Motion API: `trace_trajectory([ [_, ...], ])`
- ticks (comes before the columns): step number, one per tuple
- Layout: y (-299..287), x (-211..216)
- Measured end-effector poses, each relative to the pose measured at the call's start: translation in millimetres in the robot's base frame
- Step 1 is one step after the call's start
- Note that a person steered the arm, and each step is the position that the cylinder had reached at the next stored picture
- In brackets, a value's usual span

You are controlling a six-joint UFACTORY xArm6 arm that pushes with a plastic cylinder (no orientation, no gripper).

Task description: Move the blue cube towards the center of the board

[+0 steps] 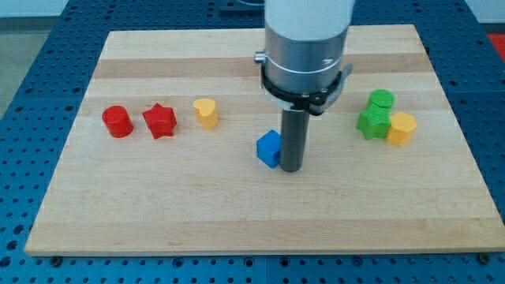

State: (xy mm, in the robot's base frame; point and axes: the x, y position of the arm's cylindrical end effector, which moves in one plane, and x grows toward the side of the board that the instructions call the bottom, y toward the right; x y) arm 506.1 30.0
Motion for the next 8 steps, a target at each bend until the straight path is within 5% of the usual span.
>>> trace_trajectory([
  [8, -54, -40],
])
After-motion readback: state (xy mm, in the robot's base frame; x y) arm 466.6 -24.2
